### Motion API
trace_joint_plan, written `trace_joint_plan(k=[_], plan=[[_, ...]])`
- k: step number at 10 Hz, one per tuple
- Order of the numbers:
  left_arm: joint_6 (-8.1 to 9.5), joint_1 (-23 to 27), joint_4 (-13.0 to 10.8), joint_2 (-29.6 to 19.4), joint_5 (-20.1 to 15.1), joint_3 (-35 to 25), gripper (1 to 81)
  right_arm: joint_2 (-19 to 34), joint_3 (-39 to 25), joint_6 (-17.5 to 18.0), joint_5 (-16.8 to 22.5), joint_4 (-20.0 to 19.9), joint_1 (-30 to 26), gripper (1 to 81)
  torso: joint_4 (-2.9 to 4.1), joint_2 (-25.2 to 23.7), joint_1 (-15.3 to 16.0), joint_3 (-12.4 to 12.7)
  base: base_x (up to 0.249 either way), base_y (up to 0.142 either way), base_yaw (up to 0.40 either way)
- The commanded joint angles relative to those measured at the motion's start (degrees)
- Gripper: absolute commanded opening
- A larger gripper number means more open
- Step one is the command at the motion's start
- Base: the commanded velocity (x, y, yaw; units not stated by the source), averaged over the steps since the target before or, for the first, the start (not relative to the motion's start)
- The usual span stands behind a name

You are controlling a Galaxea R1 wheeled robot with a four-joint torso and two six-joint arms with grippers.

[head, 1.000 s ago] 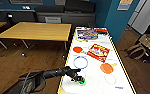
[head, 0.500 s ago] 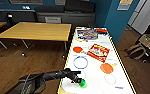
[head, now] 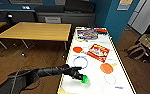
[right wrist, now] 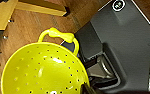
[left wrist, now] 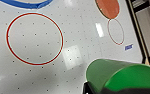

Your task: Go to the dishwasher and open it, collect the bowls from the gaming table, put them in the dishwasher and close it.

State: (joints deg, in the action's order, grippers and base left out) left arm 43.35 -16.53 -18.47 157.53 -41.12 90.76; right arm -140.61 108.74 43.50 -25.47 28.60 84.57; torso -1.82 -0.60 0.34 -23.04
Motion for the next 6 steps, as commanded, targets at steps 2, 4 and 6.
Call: trace_joint_plan(k=[2,4,6], plan=[[-0.01,7.4,0.2,-19.5,16.9,-18.6,1.0,3.4,-4.0,0.0,1.6,3.7,-0.3,1.0,0.00,0.0,0.0,0.0,0.000,0.000,0.000],[-0.81,5.0,-0.3,-26.3,17.8,-23.4,1.0,3.4,-4.1,0.0,1.3,3.7,0.0,1.0,0.00,0.0,0.0,0.0,0.000,0.000,0.000],[-1.25,0.9,-2.9,-31.7,18.1,-26.2,1.0,2.9,-4.0,-0.1,1.2,3.8,0.2,1.0,0.00,0.0,0.0,2.2,0.000,0.000,0.000]])
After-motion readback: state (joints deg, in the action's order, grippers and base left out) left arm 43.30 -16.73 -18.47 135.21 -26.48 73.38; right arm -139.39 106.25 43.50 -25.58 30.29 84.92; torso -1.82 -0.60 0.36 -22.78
